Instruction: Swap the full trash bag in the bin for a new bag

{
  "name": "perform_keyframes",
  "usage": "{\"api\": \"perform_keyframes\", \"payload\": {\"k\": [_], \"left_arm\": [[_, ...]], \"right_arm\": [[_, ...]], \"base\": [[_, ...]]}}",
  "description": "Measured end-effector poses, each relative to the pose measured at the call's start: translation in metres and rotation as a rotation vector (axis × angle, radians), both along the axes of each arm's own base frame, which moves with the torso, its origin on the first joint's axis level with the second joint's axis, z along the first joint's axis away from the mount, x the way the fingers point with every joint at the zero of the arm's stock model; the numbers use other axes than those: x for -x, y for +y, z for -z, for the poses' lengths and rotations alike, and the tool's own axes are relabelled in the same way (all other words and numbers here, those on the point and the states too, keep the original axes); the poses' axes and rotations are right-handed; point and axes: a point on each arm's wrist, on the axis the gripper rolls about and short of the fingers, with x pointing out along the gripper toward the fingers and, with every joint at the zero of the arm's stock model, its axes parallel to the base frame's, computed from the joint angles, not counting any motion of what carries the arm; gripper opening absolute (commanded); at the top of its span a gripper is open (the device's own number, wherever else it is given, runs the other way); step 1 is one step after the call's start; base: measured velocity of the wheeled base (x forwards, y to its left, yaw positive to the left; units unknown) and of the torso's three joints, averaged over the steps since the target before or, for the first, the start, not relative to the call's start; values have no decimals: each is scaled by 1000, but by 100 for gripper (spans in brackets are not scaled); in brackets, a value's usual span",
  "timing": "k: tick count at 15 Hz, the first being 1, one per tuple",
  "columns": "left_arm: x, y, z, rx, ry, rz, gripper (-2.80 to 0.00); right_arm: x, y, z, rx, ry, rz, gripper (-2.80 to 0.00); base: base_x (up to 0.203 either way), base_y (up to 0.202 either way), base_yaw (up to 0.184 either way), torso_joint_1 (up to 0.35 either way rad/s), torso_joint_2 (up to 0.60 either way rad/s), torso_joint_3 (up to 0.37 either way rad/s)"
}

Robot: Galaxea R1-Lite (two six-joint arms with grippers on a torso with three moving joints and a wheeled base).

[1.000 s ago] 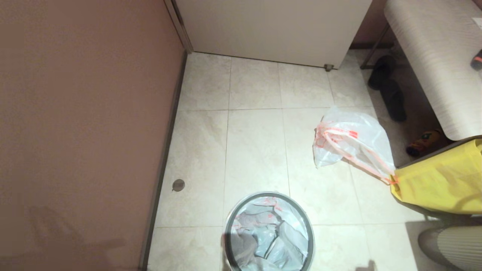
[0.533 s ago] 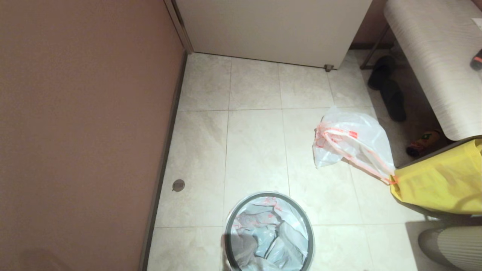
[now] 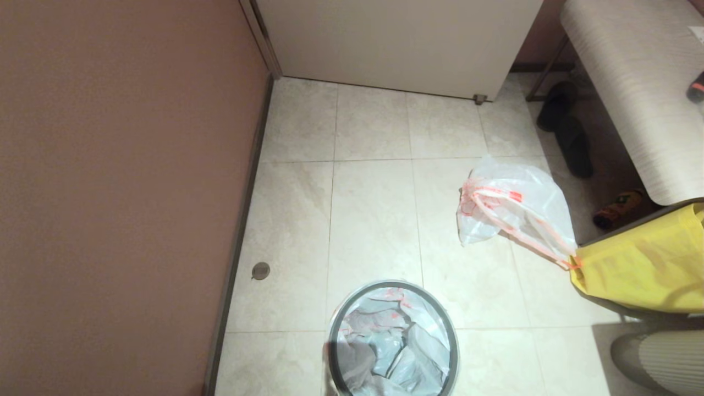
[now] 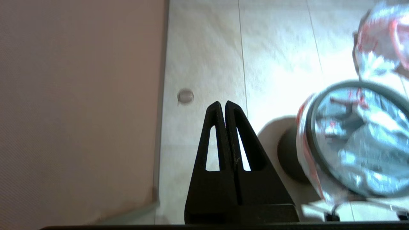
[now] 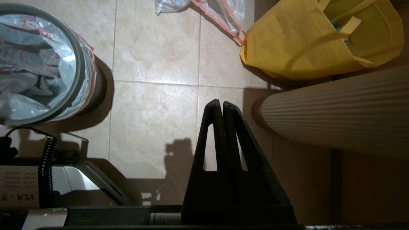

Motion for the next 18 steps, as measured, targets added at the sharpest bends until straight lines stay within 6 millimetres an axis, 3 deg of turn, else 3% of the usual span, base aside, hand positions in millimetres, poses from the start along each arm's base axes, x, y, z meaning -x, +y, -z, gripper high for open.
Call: {"api": "perform_keyframes", "payload": {"k": [10, 18], "left_arm": [[0, 0, 5, 0, 44, 8, -280], [0, 0, 5, 3, 45, 9, -280]], "right_arm": [[-55, -1, 68, -20, -323, -1, -280], [-61, 1, 91, -144, -204, -59, -280]], "base": [[0, 0, 0, 0, 0, 0], [0, 0, 0, 0, 0, 0]]}}
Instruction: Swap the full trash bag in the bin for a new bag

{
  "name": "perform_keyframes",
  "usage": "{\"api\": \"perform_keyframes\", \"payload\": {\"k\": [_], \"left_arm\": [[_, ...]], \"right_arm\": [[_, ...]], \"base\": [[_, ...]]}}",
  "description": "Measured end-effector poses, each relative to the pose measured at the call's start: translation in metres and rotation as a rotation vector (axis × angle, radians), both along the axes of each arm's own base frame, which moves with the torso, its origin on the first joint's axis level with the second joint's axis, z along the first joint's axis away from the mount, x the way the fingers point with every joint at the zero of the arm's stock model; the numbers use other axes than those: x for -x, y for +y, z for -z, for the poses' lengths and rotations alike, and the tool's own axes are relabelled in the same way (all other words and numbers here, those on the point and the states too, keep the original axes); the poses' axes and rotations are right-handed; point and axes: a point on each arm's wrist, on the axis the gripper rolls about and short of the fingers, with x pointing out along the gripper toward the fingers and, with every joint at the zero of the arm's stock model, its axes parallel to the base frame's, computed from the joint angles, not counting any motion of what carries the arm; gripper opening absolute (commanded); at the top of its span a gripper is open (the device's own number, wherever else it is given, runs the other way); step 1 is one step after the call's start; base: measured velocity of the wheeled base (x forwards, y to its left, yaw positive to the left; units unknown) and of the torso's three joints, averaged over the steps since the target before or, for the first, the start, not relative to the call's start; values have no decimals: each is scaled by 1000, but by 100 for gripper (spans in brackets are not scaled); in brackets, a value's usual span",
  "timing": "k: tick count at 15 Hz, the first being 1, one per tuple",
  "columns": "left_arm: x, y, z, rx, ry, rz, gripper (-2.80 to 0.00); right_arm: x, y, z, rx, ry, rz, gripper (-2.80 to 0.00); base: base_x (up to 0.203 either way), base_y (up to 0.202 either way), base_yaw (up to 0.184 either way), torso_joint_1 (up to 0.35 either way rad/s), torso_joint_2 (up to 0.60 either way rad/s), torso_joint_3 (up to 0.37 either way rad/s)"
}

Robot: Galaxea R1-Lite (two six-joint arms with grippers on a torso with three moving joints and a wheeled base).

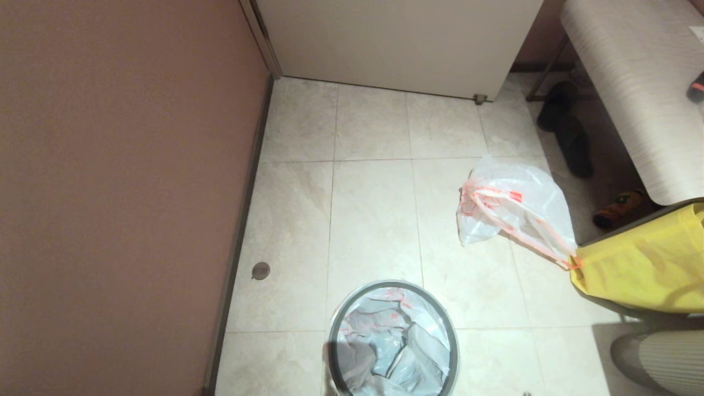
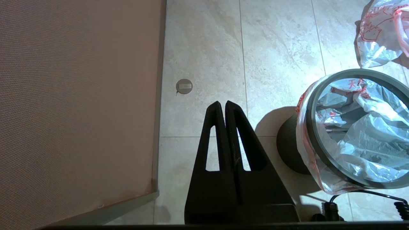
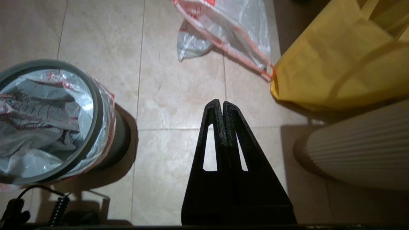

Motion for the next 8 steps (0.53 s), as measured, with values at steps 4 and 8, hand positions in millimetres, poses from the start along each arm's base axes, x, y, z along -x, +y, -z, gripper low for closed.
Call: {"api": "perform_keyframes", "payload": {"k": [4, 8], "left_arm": [[0, 0, 0, 0, 0, 0, -280], [0, 0, 0, 0, -1, 0, -280]], "right_arm": [[0, 0, 1, -4, 10, -5, -280], [0, 0, 0, -9, 9, -3, -280]], "base": [[0, 0, 0, 0, 0, 0], [0, 0, 0, 0, 0, 0]]}}
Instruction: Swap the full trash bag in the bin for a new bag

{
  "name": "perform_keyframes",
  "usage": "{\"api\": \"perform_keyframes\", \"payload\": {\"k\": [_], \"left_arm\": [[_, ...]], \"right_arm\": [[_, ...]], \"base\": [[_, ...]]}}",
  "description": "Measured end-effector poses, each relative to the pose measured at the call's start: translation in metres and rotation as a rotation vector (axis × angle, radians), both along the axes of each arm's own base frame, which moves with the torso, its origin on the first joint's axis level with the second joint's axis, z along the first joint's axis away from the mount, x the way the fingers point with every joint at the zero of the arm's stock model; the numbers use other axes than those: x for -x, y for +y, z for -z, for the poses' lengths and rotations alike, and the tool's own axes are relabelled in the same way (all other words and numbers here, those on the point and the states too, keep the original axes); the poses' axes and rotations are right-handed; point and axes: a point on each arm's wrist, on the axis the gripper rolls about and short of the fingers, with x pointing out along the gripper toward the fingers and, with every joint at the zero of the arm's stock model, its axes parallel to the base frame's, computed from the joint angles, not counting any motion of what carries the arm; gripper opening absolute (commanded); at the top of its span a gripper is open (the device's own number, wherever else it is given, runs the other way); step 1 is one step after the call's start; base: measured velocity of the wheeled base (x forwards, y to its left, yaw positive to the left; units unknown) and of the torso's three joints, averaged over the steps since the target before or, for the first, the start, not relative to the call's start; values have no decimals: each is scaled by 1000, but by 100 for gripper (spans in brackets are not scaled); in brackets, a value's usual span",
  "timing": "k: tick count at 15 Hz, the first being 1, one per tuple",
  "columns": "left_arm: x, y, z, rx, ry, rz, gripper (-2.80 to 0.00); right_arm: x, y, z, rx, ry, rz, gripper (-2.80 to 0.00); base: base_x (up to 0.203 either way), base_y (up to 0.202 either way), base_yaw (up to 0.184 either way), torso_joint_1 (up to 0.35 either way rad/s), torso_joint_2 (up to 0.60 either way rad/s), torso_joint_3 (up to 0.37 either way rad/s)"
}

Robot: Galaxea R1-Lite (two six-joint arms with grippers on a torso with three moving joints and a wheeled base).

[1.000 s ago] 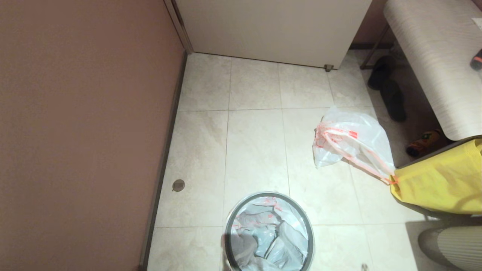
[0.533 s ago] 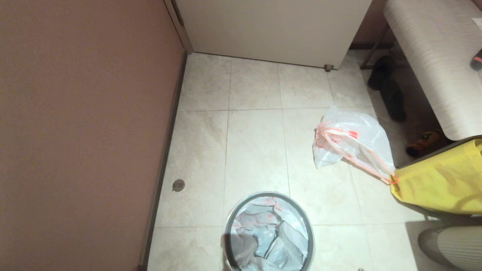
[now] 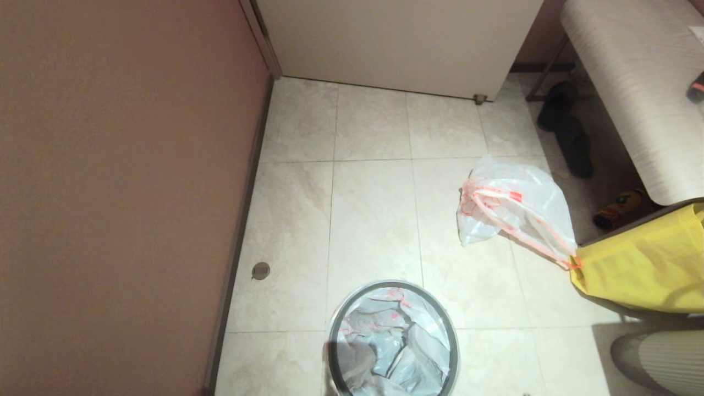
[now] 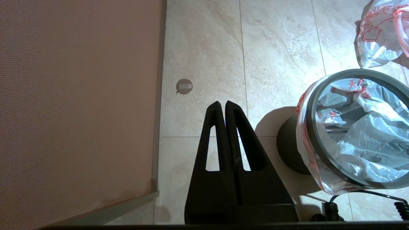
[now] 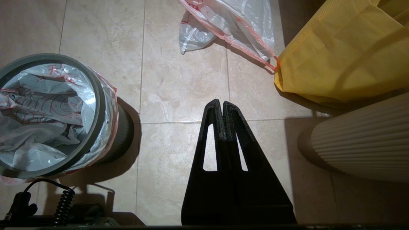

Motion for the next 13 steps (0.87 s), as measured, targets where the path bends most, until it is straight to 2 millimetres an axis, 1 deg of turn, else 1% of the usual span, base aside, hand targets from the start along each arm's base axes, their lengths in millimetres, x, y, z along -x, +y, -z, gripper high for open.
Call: {"api": "perform_keyframes", "payload": {"k": [13], "left_arm": [[0, 0, 0, 0, 1, 0, -280]], "right_arm": [[0, 0, 0, -2, 1, 1, -280]], "base": [[0, 0, 0, 0, 0, 0]]}}
